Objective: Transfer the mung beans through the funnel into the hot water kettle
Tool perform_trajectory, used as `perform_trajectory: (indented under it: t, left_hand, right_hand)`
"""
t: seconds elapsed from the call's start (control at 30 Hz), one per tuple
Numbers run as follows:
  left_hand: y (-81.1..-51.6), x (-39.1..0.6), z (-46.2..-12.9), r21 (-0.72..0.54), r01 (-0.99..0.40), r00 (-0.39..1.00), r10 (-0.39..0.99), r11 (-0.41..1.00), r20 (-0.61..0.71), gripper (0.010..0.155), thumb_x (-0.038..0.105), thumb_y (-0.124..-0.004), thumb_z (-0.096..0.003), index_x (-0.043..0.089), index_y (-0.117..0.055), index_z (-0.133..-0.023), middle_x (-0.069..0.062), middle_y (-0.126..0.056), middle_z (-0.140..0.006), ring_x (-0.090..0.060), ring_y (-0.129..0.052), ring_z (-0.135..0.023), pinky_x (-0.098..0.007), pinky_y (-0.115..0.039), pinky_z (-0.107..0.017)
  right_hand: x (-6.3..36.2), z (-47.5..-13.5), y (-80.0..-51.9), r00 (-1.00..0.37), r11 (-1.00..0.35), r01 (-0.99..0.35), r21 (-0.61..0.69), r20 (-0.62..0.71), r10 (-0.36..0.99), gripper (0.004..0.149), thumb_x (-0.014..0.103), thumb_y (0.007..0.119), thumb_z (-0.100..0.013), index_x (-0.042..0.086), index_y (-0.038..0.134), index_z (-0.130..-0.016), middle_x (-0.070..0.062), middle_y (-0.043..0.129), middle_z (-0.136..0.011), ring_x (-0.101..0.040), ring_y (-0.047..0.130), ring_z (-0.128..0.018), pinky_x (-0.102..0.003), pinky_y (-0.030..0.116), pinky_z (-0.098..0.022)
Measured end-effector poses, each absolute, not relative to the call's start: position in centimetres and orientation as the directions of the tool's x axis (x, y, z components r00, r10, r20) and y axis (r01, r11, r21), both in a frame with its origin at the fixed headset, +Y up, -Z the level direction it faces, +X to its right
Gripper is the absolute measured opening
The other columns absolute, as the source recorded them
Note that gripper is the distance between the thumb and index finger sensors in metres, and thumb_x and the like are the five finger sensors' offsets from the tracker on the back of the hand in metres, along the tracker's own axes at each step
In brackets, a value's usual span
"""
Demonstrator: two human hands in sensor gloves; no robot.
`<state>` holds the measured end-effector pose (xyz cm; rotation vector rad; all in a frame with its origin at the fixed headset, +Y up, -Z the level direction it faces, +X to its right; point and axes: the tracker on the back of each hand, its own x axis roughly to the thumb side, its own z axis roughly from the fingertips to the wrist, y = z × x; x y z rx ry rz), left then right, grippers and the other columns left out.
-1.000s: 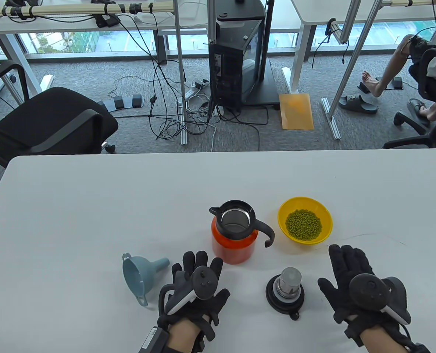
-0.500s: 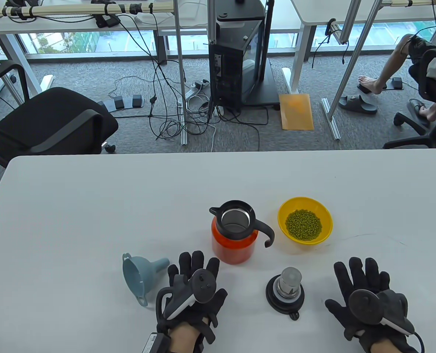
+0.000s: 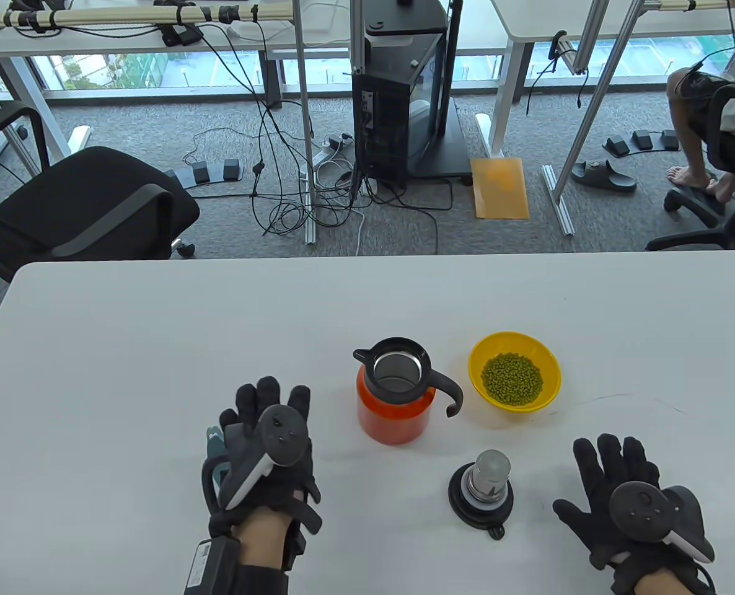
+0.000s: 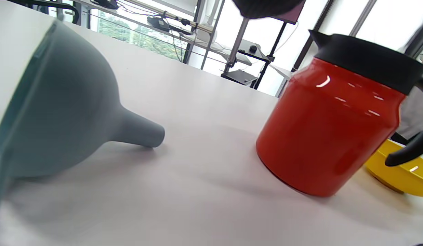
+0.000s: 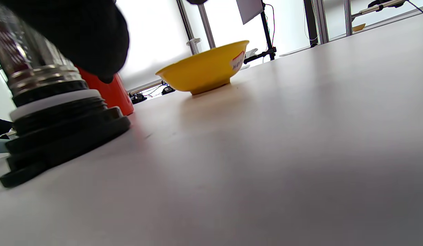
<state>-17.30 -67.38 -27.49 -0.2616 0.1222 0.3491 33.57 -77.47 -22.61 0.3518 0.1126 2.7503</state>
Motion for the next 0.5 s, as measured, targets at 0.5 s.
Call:
perform_trajectory:
  t: [0.5]
  left_hand:
    - [-73.2,-22.2,-26.9,-0.336,-0.488,0.843,0.335,0.806,-0.42,0.078,0.043,-0.062,-0.049,0.038,-0.008,-0.104,-0.006,0.012,-0.106,-0.042,-0.009,-0.106,-0.06,-0.026,-0.077]
  right_hand:
    - [33.8,-22.7,-77.6,-0.865,-0.895,-0.411,0.173,0.235,0.443,0.098,0.055,0.08,-0.051,0.008,0.02,-0.112,-0.035,0.006,-0.105,-0.065,-0.003,-0.086,-0.082,0.016,-0.053]
